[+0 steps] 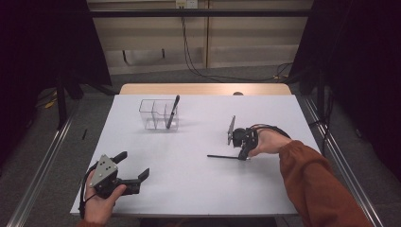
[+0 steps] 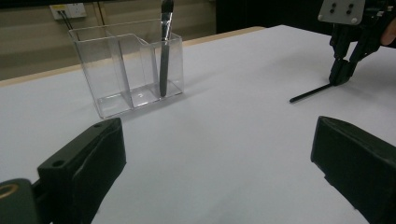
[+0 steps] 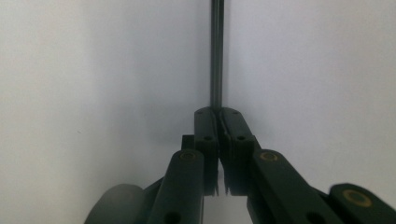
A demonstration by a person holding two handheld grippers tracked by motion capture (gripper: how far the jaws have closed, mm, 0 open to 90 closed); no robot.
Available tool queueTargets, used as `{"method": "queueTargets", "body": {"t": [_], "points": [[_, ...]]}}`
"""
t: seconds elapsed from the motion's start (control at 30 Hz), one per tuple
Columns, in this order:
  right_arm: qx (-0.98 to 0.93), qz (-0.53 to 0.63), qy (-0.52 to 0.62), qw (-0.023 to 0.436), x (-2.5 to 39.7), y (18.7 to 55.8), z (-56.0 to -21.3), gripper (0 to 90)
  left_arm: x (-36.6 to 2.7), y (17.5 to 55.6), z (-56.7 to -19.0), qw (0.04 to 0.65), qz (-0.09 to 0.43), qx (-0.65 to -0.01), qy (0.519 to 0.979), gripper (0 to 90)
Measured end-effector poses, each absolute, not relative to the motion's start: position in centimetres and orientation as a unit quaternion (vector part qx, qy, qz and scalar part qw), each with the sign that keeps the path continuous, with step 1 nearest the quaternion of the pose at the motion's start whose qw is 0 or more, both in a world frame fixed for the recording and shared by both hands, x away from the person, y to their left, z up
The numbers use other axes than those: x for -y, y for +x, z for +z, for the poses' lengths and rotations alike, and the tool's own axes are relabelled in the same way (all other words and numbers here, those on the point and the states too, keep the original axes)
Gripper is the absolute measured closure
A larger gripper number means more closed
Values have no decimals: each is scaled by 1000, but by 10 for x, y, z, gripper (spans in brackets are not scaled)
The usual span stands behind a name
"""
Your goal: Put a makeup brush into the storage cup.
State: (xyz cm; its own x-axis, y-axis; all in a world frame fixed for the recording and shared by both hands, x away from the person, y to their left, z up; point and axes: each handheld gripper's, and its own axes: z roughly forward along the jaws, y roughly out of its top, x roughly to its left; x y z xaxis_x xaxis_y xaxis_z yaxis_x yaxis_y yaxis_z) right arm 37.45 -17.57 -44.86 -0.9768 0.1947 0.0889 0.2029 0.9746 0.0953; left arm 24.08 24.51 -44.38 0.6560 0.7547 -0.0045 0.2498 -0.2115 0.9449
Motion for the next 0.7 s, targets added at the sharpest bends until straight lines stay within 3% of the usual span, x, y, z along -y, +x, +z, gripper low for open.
{"method": "queueTargets", "body": {"t": [0.7], "points": [[985, -116, -125, 24, 188, 370, -433, 868, -247, 241, -443, 528, 238, -339, 741, 31]]}}
